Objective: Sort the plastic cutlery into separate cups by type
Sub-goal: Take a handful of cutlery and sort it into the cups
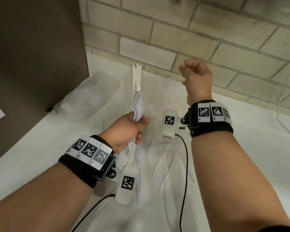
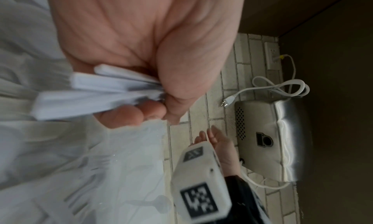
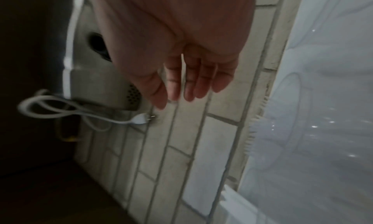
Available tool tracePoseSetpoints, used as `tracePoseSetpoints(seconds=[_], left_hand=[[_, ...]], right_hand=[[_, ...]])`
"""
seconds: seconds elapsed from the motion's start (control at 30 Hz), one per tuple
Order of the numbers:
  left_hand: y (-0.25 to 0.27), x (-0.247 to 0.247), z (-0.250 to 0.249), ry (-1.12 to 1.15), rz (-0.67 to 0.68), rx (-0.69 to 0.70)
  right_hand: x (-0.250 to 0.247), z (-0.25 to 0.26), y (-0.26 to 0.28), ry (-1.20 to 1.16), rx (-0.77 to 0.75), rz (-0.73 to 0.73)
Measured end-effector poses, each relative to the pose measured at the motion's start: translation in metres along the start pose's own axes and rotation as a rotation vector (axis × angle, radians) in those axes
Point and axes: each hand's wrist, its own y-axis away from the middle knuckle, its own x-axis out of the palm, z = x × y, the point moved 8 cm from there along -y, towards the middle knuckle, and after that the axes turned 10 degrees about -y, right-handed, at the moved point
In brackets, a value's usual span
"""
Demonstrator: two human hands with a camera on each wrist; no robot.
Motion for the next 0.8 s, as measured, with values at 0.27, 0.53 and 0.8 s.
tracePoseSetpoints(seconds=[0.27,0.53,0.8], left_hand=[[0.016,0.039,-0.029,-0.472,0.136,0.163],[0.037,0.075,-0.038,-0.623,0.290,0.278],[0.026,0.017,-0.015,-0.997,0.017,0.121]], right_hand=[[0.019,-0.010,0.103,0.490,0.266,0.589],[-0.018,0.001,0.104,0.482,0.076,0.317],[-0.115,0.087,0.042,0.558,-0.274,-0.189]])
